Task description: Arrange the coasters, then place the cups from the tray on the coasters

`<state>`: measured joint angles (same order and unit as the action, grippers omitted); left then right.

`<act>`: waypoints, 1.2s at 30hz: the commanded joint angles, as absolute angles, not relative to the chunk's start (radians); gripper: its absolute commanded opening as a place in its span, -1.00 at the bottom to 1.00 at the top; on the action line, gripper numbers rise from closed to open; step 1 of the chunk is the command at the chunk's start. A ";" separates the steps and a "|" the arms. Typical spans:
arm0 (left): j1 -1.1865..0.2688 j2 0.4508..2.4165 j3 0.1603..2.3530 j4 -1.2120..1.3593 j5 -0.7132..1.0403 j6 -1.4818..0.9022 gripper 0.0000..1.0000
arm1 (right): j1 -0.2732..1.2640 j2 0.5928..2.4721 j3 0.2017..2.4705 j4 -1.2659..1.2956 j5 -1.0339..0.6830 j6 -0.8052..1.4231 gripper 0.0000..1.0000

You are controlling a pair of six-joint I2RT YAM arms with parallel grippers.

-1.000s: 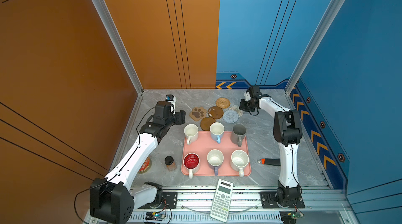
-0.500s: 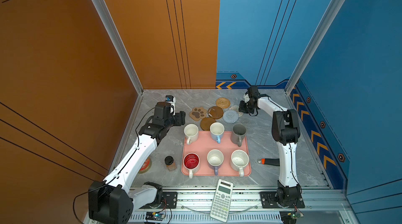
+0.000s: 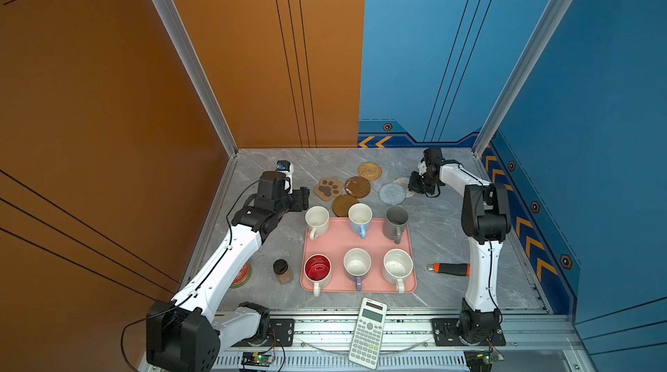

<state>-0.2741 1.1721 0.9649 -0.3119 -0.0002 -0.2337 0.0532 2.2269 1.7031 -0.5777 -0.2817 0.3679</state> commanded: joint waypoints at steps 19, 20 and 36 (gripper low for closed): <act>-0.370 1.221 1.021 -0.327 -0.034 -0.232 0.50 | -0.002 1.990 1.546 -0.527 -0.345 0.395 -0.86; -0.373 1.221 1.023 -0.327 -0.035 -0.230 0.50 | -0.002 1.979 1.538 -0.515 -0.363 0.401 -0.77; -0.396 1.223 1.054 -0.327 -0.037 -0.226 0.50 | -0.003 1.914 1.325 -0.391 -0.520 0.469 -0.30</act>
<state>-0.3878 1.2194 0.9955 -0.3168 -0.0189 -0.2329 0.0006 1.9541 1.3594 -0.4469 -0.4782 0.4381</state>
